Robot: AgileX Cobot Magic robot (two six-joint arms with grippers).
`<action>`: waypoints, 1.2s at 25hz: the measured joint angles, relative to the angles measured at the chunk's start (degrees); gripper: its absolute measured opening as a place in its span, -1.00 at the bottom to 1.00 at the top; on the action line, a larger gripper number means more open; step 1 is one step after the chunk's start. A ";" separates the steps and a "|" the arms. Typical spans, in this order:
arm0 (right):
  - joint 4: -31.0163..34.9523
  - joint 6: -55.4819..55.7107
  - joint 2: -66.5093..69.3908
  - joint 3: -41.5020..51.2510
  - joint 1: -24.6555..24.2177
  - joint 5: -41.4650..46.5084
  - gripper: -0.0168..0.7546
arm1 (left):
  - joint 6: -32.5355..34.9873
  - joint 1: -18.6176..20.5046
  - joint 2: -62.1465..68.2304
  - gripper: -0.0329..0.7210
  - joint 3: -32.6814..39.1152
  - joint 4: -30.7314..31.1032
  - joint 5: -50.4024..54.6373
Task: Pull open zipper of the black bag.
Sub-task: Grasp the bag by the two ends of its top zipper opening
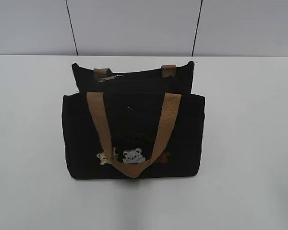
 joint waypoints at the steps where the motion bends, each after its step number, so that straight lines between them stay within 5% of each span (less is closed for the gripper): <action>1: 0.00 0.00 0.00 0.00 0.00 0.00 0.56 | 0.00 0.00 0.00 -0.28 0.00 0.00 0.00; 30: 0.05 0.00 0.00 0.00 0.00 0.00 0.56 | 0.00 0.00 0.00 -0.28 0.00 0.00 0.00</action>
